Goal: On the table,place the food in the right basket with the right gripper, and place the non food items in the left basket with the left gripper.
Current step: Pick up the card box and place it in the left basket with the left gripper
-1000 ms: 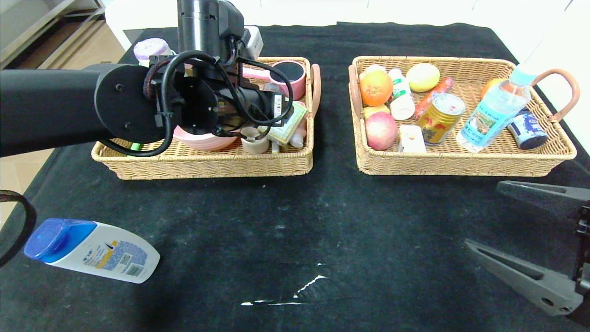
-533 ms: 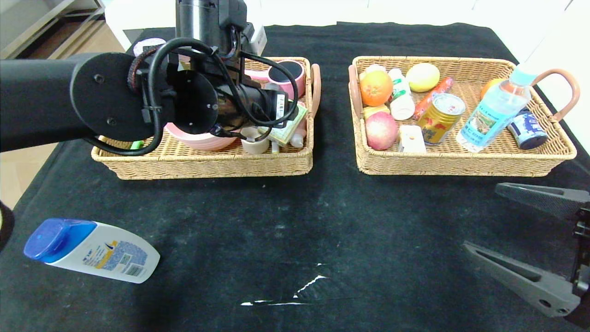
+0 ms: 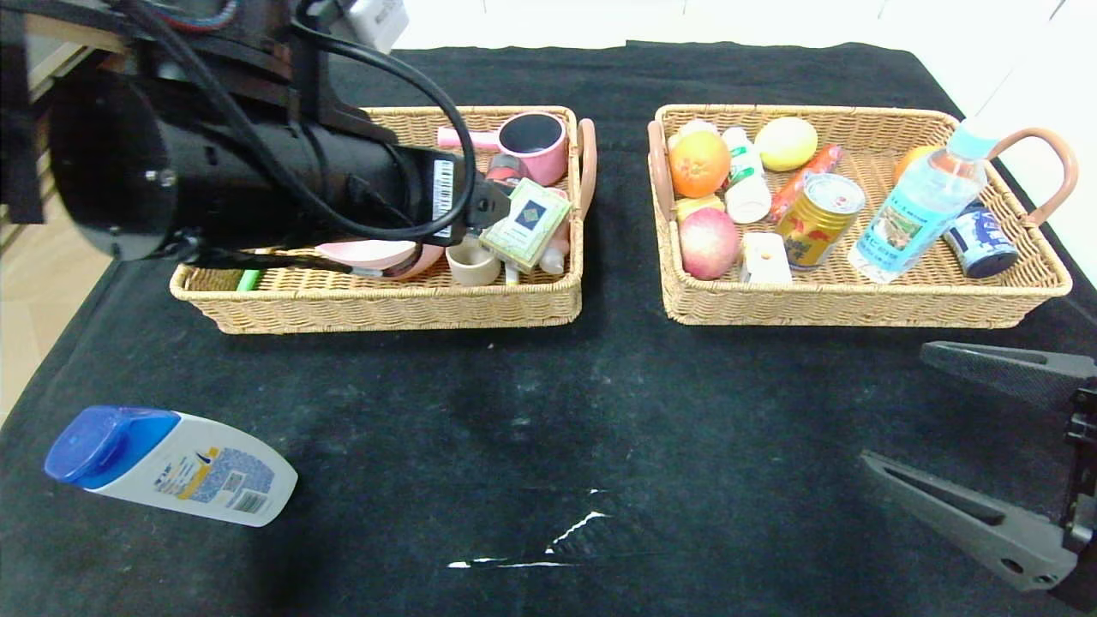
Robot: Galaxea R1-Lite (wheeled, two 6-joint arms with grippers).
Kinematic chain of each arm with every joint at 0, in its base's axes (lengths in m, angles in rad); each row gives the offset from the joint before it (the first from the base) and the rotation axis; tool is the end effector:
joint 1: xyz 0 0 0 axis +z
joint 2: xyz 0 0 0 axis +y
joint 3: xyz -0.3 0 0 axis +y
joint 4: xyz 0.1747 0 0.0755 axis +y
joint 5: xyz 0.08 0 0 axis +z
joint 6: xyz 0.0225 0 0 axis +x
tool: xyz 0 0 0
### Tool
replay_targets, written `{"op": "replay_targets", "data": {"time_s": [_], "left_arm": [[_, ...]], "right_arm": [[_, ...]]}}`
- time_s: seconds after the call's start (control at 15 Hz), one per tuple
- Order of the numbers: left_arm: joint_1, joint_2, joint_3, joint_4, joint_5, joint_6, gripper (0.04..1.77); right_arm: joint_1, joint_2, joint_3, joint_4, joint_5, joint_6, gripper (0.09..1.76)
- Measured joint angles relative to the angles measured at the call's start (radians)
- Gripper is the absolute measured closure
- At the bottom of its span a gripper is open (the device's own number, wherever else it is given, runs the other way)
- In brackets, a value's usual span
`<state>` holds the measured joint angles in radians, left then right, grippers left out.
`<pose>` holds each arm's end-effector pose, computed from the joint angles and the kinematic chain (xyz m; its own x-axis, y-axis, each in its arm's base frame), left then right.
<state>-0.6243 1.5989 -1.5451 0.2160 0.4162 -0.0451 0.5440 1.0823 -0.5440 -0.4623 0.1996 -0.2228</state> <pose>0.2356 -0.1586 0.3391 0.9516 -0.1873 -0.2438 0.2085 0.9759 0.0642 0.1258 0.0813 0.2324 0.7336 0.6755 -0.0744 -0.6741 0.7094 -0.2056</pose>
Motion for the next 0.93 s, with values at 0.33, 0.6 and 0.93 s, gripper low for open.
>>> {"op": "replay_targets", "data": {"time_s": [0.33, 0.6, 0.93], "left_arm": [[0.049, -0.197, 0.173, 0.077, -0.003, -0.006, 0.12], [0.102, -0.351, 0.317, 0.074, -0.003, -0.007, 0.11], [0.152, -0.547, 0.494, 0.069, -0.01, -0.007, 0.11]], "right_arm": [[0.0, 0.002, 0.004, 0.0, 0.0, -0.003, 0.14], [0.001, 0.006, 0.007, 0.0, 0.0, -0.004, 0.14], [0.003, 0.022, 0.019, 0.0, 0.0, -0.028, 0.14]]}}
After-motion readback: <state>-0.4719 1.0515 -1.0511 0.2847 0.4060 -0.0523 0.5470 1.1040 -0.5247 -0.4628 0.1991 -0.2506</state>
